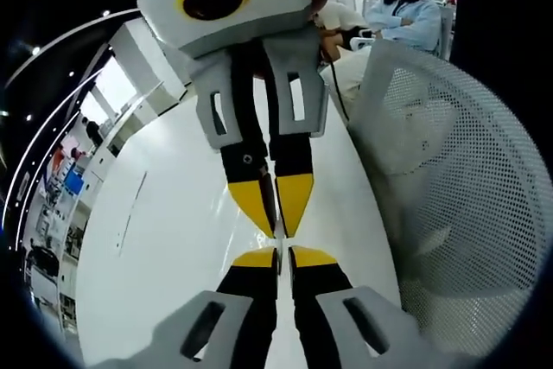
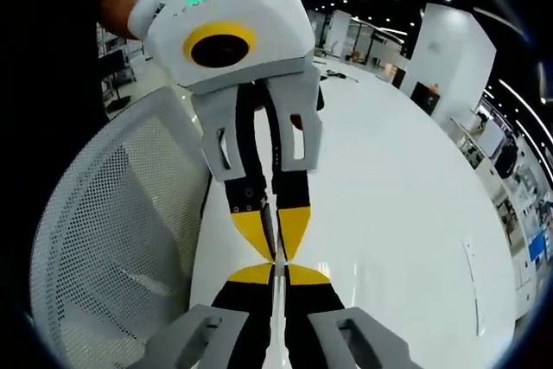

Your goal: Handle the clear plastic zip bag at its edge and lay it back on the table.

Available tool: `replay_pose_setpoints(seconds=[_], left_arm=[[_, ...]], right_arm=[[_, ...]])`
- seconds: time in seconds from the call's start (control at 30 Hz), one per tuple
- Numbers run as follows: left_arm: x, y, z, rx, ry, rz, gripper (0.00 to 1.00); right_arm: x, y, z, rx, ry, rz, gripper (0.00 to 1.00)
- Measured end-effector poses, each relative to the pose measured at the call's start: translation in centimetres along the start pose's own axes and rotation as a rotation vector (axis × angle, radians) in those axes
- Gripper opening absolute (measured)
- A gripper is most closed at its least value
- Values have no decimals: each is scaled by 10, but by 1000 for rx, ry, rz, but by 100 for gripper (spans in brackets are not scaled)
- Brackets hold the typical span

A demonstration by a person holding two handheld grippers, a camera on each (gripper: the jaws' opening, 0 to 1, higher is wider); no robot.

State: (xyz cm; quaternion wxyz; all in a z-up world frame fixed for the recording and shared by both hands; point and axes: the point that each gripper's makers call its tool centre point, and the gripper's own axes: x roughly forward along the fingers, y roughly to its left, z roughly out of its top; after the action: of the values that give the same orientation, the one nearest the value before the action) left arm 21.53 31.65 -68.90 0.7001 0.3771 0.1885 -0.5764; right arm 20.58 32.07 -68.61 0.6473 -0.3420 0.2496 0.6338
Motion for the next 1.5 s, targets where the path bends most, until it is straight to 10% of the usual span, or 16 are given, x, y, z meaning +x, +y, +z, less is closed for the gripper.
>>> replay_pose_setpoints(seconds=[0.47,1.5], left_arm=[[4,-5,-2,-170,18,-37,0],[16,-4,-3,-146,32,-8,5]], right_arm=[[0,7,-3,21,22,24,0],[-3,3,-21,44,66,10,0]])
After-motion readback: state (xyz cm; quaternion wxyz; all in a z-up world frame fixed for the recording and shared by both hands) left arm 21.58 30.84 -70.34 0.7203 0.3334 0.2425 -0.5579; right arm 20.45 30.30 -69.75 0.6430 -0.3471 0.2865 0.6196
